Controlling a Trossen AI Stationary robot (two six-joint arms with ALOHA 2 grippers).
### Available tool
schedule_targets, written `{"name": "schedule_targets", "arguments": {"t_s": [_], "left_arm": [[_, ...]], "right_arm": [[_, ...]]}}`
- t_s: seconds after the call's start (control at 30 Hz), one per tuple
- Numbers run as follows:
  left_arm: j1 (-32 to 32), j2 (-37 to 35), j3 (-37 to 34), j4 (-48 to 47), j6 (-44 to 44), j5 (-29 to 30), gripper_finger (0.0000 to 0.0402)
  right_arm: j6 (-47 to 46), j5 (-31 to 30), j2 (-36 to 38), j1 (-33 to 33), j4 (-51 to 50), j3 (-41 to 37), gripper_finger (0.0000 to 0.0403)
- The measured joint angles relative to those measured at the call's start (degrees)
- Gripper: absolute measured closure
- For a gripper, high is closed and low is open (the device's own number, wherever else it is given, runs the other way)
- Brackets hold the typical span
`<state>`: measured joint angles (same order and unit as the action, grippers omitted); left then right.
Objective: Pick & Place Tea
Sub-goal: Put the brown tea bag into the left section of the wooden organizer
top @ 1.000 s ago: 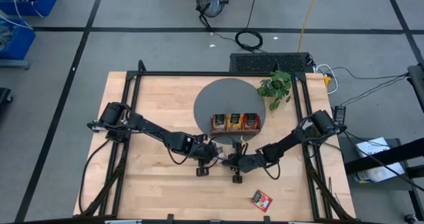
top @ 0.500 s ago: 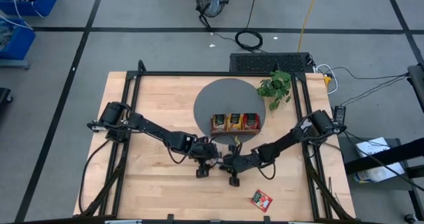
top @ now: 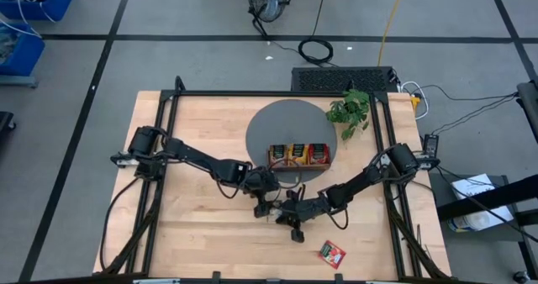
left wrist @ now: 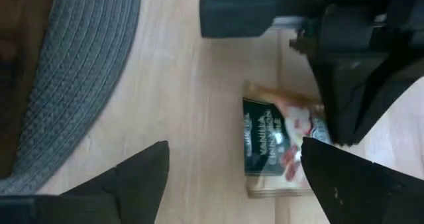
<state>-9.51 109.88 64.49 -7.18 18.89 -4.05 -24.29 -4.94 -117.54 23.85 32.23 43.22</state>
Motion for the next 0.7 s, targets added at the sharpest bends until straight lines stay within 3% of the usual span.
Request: {"name": "schedule_targets", "arguments": {"t_s": [0.37,0.7], "left_arm": [[-1.19,3.99,0.15,3.75,-1.47,-7.39,0.008],[-1.5,3.66,0.04,3.04,-2.27,-7.72,0.018]], "right_arm": [[1.52,-1.96,-0.07,0.05,0.25,-0.03,0.0403],[1.62,-2.42,-0.09,0.05,0.15,-0.04,0.0403]]}}
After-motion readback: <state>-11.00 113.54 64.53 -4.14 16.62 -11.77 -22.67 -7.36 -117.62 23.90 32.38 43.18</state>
